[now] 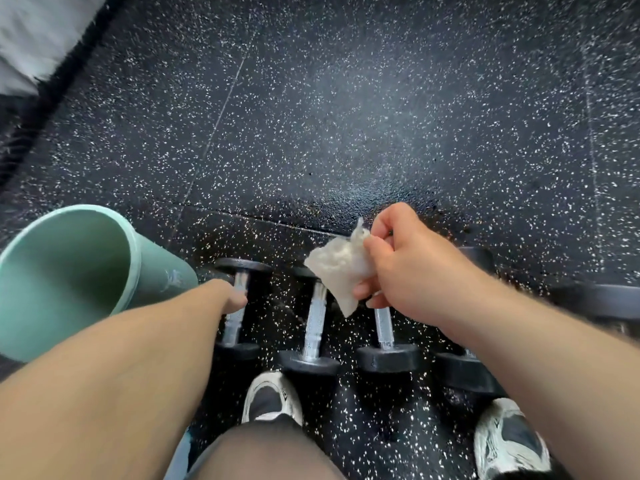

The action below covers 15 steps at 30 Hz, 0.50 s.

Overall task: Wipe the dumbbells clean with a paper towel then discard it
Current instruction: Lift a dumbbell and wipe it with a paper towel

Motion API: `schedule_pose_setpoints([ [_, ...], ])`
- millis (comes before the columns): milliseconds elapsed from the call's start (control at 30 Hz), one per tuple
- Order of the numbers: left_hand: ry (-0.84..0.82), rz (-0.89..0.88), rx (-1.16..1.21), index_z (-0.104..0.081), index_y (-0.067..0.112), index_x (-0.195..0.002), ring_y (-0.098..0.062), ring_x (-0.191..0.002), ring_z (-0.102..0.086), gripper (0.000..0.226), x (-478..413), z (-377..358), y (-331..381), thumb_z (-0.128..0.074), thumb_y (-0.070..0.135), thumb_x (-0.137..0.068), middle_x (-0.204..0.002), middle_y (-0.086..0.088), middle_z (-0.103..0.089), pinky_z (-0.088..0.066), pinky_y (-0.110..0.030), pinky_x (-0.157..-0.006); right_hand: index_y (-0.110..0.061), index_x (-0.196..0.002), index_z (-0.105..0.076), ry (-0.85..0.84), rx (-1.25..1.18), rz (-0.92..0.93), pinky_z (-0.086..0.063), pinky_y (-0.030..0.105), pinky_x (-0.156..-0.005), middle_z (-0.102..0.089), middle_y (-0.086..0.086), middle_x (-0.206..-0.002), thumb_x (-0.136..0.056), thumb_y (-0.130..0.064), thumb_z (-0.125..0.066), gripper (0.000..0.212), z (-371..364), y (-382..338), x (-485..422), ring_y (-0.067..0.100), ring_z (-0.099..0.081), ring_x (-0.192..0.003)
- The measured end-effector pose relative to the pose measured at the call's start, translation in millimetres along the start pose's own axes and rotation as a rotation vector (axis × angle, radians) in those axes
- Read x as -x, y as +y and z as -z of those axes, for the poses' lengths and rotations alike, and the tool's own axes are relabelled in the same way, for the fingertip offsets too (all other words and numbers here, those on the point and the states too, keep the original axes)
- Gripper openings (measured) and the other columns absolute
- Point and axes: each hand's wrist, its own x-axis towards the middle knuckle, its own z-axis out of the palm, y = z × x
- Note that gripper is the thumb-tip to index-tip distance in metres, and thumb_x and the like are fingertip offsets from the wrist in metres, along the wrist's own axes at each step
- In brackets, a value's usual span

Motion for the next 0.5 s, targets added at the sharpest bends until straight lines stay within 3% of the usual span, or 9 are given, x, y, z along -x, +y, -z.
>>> schedule_pose_setpoints([
  [67,-0.087,-0.061,-0.016,-0.035,-0.008,-0.149,-0.033,-0.145,-0.034,0.068,-3.2,-4.0,1.1,-0.056,0.017,-0.089,-0.156,-0.023,-0.036,-0.024,-0.036,-0.118,-0.032,-0.092,-0.044,-0.017,-0.036,-0.007,-0.061,0.053,-0.072,-0.070,0.003,-0.077,-0.103,-0.037,-0.044,0.012,-5.1,0.5,-3.1,0.020,-0.075,-0.071],
  [133,-0.089,-0.008,0.096,-0.024,-0.004,-0.154,-0.031,-0.149,-0.028,0.064,-25.8,-15.2,2.7,-0.045,0.026,-0.101,-0.162,-0.021,-0.026,-0.021,-0.035,-0.120,-0.035,-0.096,-0.051,-0.044,-0.013,-0.003,-0.059,0.052,-0.079,-0.073,0.001,-0.080,-0.100,-0.043,-0.046,0.010,-8.7,2.8,-6.7,0.021,-0.074,-0.079],
  [233,0.074,0.048,0.284,-0.037,0.000,-0.150,-0.032,-0.142,-0.041,0.062,-40.2,-27.1,0.8,-0.048,0.035,-0.100,-0.156,-0.018,-0.040,-0.032,-0.036,-0.115,-0.032,-0.096,-0.061,-0.106,0.074,-0.003,-0.058,0.047,-0.084,-0.076,-0.010,-0.078,-0.099,-0.041,-0.052,0.013,-10.8,4.9,-11.2,0.016,-0.073,-0.083],
  [367,0.053,0.010,0.263,-0.046,0.003,-0.146,-0.033,-0.131,-0.052,0.060,-45.1,-30.1,-0.6,-0.053,0.034,-0.096,-0.147,-0.016,-0.051,-0.042,-0.038,-0.105,-0.034,-0.096,-0.061,-0.141,0.138,-0.006,-0.058,0.043,-0.084,-0.075,-0.015,-0.079,-0.097,-0.039,-0.058,0.006,-13.7,7.8,-14.5,0.011,-0.072,-0.081],
  [500,0.061,0.000,0.287,-0.045,-0.001,-0.143,-0.033,-0.123,-0.056,0.055,-49.3,-32.6,-1.1,-0.053,0.027,-0.096,-0.140,-0.016,-0.055,-0.044,-0.036,-0.093,-0.039,-0.091,-0.056,-0.132,0.138,-0.028,-0.060,0.048,-0.080,-0.075,-0.015,-0.077,-0.097,-0.037,-0.056,0.006,-17.3,10.3,-17.0,0.018,-0.074,-0.079],
])
